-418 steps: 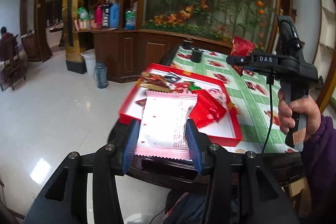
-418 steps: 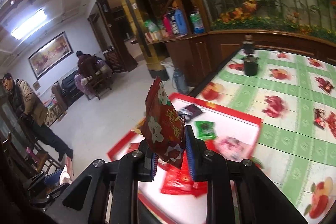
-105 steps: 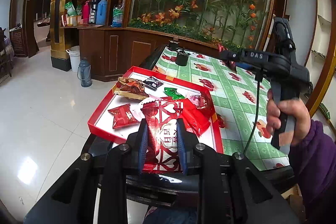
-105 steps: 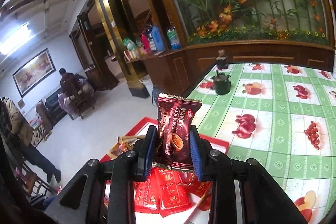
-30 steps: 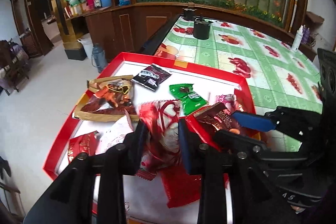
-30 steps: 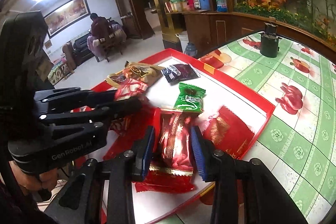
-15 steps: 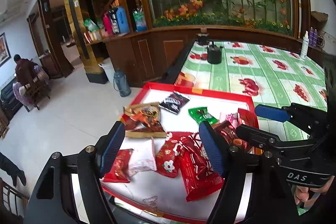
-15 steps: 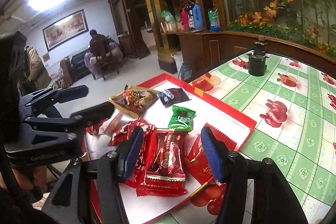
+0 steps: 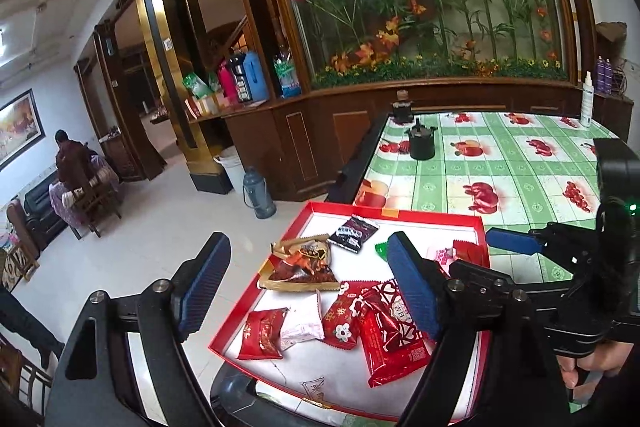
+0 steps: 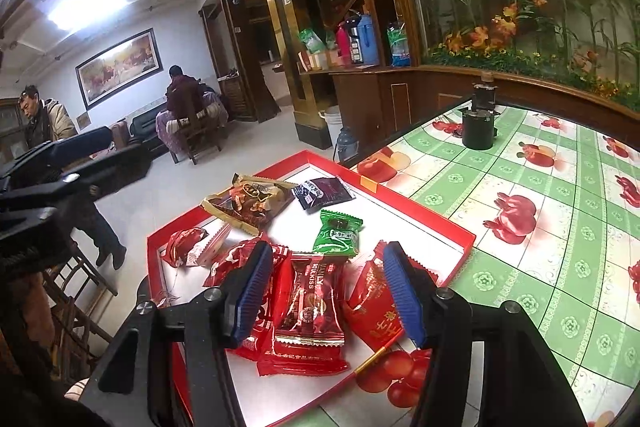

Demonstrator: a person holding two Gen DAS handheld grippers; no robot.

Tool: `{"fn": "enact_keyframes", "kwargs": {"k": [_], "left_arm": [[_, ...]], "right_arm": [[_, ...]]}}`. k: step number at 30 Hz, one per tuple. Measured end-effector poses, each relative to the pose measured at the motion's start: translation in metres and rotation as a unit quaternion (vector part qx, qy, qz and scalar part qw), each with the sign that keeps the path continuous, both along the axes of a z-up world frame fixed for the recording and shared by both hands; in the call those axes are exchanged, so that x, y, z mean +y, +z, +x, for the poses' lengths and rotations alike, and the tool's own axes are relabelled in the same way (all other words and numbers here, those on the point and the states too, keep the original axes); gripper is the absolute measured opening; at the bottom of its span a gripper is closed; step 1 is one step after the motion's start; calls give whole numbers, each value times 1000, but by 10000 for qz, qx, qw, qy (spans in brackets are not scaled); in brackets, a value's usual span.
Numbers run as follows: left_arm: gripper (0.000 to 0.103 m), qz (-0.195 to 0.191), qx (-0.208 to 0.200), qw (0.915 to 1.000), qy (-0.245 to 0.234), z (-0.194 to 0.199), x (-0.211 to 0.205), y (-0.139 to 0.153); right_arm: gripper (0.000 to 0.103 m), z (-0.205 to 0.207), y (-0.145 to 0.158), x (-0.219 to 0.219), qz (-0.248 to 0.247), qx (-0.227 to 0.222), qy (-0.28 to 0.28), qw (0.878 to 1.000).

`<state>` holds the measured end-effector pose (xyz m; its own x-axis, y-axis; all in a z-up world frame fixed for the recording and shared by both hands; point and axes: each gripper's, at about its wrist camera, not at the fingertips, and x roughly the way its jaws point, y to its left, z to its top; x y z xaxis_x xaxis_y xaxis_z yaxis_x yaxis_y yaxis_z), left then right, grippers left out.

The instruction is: Organize snacks

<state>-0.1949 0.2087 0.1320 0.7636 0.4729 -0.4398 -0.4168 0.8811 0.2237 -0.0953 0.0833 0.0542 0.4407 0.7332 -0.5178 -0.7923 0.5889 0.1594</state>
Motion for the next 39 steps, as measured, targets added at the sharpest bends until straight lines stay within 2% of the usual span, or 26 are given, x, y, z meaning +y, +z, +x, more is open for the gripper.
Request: {"fn": "enact_keyframes", "kwargs": {"k": [31,33,37,39], "left_arm": [[84,147,-183,9997,105,-28,-18,10],[90,134,-224,9996,146,-32,-20,12],[93,151,-249,9989,357,-36,-20,13],[103,278,-217,9981,498,-36,-22,11]], "right_arm": [[64,-11,5,-24,98,-191,-380,9990],[64,-15,5,-26,121,-204,-368,9990],[64,-28,8,-35,323,-187,-336,9987],[64,-35,11,-41,469,-166,-316,9983]]}}
